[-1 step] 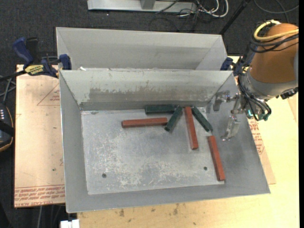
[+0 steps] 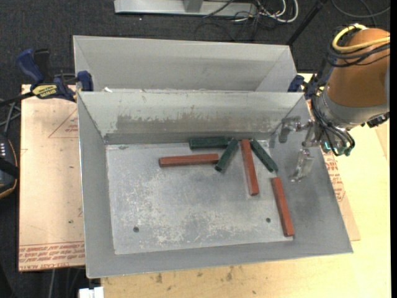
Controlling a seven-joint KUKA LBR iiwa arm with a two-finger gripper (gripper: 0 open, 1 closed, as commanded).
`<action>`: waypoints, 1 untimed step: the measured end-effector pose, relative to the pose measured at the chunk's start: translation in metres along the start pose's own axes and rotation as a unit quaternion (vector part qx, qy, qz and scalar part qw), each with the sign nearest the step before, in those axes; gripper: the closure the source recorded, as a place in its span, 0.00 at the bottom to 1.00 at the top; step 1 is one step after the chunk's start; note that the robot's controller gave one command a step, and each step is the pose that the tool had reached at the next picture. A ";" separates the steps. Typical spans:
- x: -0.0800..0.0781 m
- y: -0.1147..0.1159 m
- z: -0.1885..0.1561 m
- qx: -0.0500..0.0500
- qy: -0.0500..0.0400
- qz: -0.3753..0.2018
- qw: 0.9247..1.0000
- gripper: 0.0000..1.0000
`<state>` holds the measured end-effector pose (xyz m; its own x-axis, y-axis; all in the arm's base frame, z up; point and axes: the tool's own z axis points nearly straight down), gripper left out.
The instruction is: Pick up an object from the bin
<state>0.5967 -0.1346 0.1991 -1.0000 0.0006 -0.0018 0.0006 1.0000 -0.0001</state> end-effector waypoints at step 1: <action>-0.016 -0.001 0.050 0.000 -0.004 0.021 1.000 0.00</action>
Offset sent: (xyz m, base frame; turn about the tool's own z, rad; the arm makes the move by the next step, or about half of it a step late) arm 0.0090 -0.0158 -0.1175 0.2377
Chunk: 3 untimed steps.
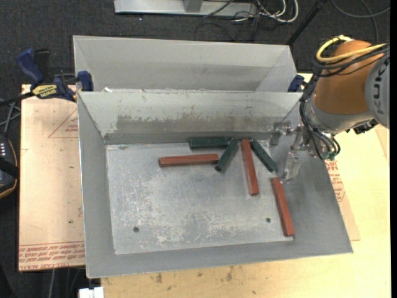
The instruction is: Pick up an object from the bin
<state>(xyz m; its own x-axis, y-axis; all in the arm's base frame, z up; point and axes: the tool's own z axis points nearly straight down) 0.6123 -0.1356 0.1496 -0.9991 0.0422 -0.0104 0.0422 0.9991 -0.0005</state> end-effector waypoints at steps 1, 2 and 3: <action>0.004 -0.010 0.053 -0.001 0.004 0.084 0.996 0.00; -0.012 0.002 0.062 0.000 0.007 0.152 0.988 0.00; -0.021 0.004 0.064 0.000 0.003 0.137 0.991 0.00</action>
Offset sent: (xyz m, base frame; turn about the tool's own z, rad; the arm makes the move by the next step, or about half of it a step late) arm 0.0265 0.0108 -0.0465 0.3575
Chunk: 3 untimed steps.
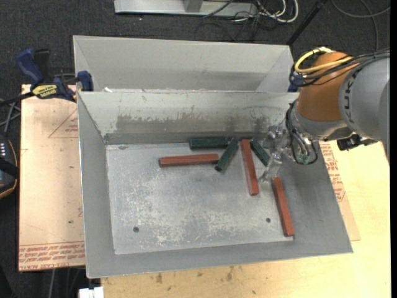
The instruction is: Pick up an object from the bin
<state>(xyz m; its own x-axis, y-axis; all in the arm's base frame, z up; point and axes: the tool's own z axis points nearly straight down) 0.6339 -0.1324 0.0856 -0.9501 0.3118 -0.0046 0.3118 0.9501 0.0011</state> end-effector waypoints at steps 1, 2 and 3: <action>-0.002 0.012 -0.006 0.000 0.001 0.071 0.997 0.00; -0.022 0.015 0.010 -0.001 -0.001 0.149 0.989 1.00; -0.022 0.015 0.010 -0.001 -0.001 0.149 0.989 1.00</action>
Offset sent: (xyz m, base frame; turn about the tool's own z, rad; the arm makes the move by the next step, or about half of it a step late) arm 0.0215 0.0069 -0.0156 0.3010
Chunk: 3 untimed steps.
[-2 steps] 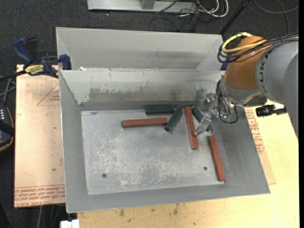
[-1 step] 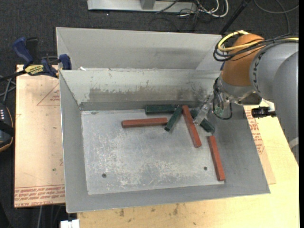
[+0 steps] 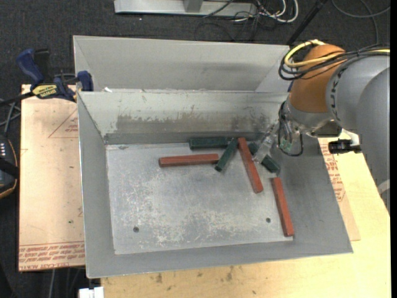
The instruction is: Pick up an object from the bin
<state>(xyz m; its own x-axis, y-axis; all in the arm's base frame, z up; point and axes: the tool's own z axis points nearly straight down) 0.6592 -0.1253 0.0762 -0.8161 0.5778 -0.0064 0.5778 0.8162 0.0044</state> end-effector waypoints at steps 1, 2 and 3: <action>0.012 -0.004 -0.054 0.003 0.005 0.016 1.000 1.00; 0.010 0.008 -0.059 -0.001 -0.004 0.014 1.000 1.00; 0.015 -0.026 -0.190 0.001 0.000 0.034 0.999 1.00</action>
Offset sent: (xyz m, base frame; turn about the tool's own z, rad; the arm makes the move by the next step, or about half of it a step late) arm -0.0035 0.0243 -0.0062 0.0207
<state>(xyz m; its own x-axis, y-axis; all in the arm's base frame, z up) 0.6307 -0.1376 0.2664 -0.7755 0.6314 -0.0063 0.6314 0.7755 0.0027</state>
